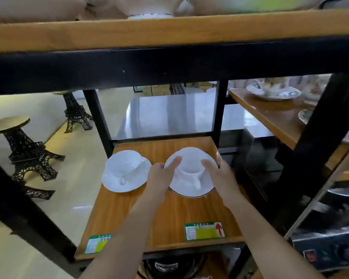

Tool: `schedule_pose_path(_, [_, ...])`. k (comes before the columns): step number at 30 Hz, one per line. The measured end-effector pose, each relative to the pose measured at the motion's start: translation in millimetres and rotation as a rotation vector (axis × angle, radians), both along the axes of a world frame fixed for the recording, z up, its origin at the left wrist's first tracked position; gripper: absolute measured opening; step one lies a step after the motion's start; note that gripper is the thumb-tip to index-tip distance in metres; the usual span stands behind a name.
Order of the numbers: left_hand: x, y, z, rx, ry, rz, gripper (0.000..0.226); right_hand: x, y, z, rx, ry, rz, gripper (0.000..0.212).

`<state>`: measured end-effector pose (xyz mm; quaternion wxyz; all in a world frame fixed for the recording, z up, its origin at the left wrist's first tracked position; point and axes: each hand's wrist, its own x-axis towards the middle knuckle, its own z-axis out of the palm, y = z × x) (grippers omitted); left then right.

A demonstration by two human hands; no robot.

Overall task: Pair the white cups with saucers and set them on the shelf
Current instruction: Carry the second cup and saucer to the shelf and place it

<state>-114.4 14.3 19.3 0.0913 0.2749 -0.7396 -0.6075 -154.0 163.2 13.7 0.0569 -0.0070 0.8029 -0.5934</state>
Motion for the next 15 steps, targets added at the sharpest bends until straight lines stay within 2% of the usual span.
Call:
schedule_pose_path(10, [-54,-5,-7,0.105,0.016,-0.038,0.06,-46,-10,-4,0.024,-0.002,-0.145,0.051])
schedule_pose_path(15, [-71,-1,-17,0.058,-0.034,-0.024,0.07,-59,-10,-10,0.054,-0.011,-0.151,0.044])
